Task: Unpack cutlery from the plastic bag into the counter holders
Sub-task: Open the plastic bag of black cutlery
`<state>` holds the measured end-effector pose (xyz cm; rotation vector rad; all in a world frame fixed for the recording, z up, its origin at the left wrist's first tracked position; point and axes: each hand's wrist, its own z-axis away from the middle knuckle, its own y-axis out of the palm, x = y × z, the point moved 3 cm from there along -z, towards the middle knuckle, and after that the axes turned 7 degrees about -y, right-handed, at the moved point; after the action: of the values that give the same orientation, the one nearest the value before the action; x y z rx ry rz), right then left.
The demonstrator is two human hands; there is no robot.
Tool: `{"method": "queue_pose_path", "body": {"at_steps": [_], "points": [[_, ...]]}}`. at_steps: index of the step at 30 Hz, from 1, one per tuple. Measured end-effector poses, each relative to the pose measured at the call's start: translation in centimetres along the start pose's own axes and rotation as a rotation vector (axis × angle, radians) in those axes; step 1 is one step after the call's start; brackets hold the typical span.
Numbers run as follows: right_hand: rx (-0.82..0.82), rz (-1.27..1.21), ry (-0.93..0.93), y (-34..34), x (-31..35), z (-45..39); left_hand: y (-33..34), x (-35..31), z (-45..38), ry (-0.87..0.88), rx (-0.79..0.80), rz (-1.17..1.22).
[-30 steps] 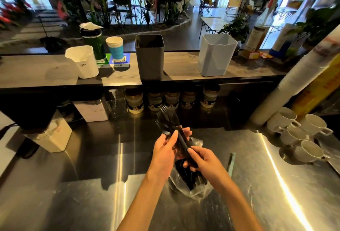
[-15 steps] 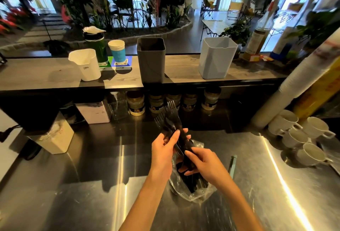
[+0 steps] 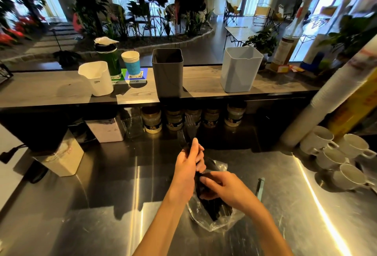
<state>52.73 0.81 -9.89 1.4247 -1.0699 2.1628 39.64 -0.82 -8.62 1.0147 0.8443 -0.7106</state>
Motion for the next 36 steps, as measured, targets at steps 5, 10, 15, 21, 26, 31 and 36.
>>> {"method": "queue_pose_path", "body": {"at_steps": [5, 10, 15, 21, 26, 31, 36], "points": [[-0.321, -0.038, -0.248, -5.6, 2.5, -2.4, 0.0, -1.7, -1.2, -0.001, 0.114, -0.287], [-0.408, 0.079, -0.458, -8.1, 8.0, -5.3, 2.0, -2.1, -2.3, -0.005, 0.168, -0.459], [-0.231, 0.257, -0.401, -8.4, 7.7, -7.1, 3.1, -3.4, -4.3, 0.015, 0.16, -0.663], [-0.316, 0.325, -0.444, -13.7, 8.8, -7.9, 5.4, -6.1, -7.9, 0.03, 0.139, -0.845], [-0.233, 0.292, -0.486, -18.6, 10.7, -9.1, 8.6, -8.8, -10.7, 0.003, 0.314, -0.809], [-0.324, 0.287, -0.568, -23.3, 12.4, -10.6, 11.8, -12.4, -14.1, 0.103, 0.459, -0.805], [-0.422, 0.373, -0.676, -27.6, 15.6, -12.0, 15.7, -16.8, -18.0, 0.274, 0.47, -0.956]]}}
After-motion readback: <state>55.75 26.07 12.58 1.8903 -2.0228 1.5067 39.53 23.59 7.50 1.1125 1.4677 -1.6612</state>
